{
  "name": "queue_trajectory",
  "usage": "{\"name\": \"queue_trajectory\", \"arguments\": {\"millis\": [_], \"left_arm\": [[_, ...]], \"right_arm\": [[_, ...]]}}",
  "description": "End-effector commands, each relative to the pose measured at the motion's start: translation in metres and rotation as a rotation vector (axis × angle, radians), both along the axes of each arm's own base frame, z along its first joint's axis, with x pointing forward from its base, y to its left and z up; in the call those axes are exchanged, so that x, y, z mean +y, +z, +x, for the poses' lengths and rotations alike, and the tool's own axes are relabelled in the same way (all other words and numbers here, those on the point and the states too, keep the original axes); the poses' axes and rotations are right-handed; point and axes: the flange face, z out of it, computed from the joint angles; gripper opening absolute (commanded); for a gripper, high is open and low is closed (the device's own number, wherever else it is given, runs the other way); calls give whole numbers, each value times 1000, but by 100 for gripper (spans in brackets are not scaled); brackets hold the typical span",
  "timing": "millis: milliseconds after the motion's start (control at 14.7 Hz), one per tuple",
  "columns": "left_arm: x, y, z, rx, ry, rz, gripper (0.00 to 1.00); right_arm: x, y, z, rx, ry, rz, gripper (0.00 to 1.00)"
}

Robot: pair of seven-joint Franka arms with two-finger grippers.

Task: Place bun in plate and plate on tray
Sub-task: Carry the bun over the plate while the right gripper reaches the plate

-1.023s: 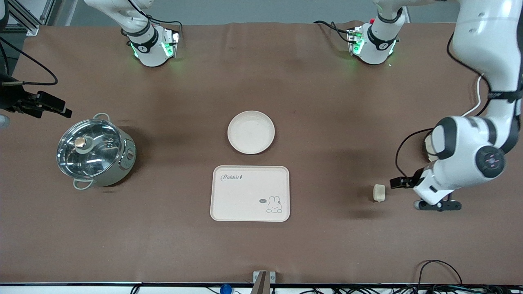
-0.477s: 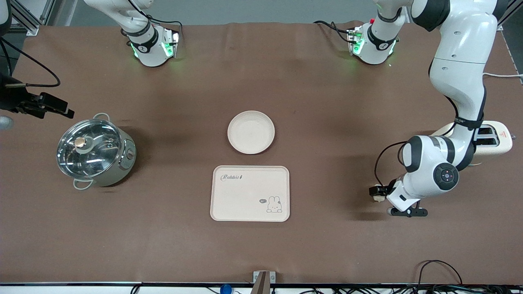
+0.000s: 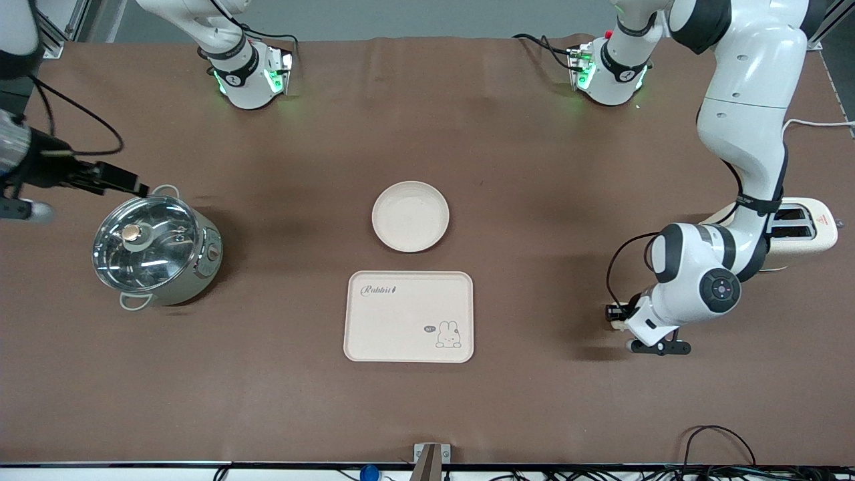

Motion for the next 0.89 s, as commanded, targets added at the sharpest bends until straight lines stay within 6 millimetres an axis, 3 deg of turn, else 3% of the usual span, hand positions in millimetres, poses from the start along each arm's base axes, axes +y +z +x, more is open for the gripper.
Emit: {"name": "queue_trajectory", "arguments": {"millis": [0, 273, 409, 614, 682, 818], "left_arm": [[-52, 18, -8, 16, 29, 8, 33], [-83, 42, -18, 45, 35, 23, 33], [-111, 50, -28, 59, 56, 31, 33], [-184, 58, -53, 53, 125, 40, 34], [-216, 59, -66, 54, 149, 44, 34], [-283, 62, -102, 54, 195, 51, 34]], "right_arm": [[22, -74, -7, -12, -75, 68, 100], [85, -185, -25, -44, -61, 48, 100], [142, -220, -32, -71, -74, 98, 100], [209, -258, -36, -151, -90, 122, 100], [241, -271, -44, -175, -69, 126, 100], [275, -292, -59, -198, -20, 106, 100]]}}
